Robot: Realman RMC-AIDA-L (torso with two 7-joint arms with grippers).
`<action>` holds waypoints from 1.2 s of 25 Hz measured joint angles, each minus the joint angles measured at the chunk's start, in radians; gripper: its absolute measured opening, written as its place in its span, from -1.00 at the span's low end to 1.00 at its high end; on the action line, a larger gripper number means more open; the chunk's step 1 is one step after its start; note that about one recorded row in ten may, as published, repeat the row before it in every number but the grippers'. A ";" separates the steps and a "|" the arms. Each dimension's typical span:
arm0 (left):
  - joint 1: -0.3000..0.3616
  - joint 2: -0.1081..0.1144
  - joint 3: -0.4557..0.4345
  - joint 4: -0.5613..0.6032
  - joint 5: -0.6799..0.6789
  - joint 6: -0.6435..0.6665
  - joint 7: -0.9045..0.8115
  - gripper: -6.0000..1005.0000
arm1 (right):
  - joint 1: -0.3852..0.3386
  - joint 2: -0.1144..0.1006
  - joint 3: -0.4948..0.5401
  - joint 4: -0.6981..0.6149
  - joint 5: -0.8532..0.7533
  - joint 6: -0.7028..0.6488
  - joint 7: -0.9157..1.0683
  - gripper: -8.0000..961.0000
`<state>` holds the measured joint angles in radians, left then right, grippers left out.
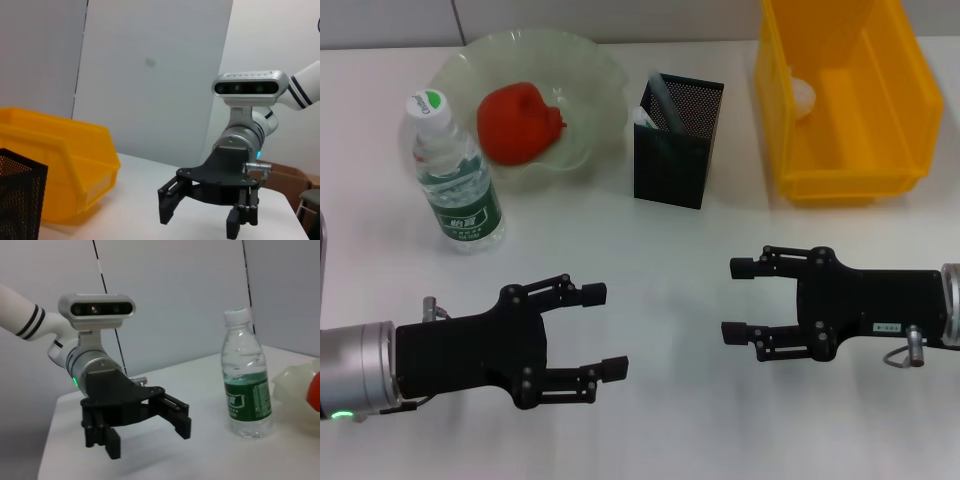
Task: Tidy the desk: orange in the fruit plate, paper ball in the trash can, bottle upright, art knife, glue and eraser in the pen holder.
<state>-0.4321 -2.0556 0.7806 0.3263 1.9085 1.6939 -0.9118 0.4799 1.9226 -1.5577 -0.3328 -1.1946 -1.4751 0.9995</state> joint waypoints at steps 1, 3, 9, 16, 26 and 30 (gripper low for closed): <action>0.000 0.001 0.000 0.002 0.002 0.002 -0.003 0.69 | 0.002 0.001 0.000 -0.001 0.000 0.003 -0.002 0.66; 0.000 0.002 -0.001 0.008 0.004 0.005 -0.012 0.69 | 0.005 0.005 0.001 -0.005 -0.001 0.004 -0.005 0.66; 0.003 0.007 0.000 0.016 0.004 0.026 -0.021 0.69 | 0.000 0.009 0.001 -0.015 -0.001 0.011 -0.015 0.66; 0.004 0.008 0.000 0.021 0.004 0.029 -0.022 0.69 | 0.002 0.014 0.002 -0.021 -0.002 0.019 -0.018 0.66; 0.002 0.011 0.000 0.035 0.003 0.033 -0.033 0.69 | 0.002 0.013 0.002 -0.022 0.004 0.019 -0.018 0.66; -0.001 0.011 0.000 0.036 0.003 0.033 -0.033 0.69 | 0.004 0.013 0.002 -0.023 0.005 0.019 -0.018 0.66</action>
<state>-0.4334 -2.0448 0.7808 0.3619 1.9117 1.7272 -0.9448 0.4839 1.9358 -1.5554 -0.3555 -1.1901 -1.4556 0.9817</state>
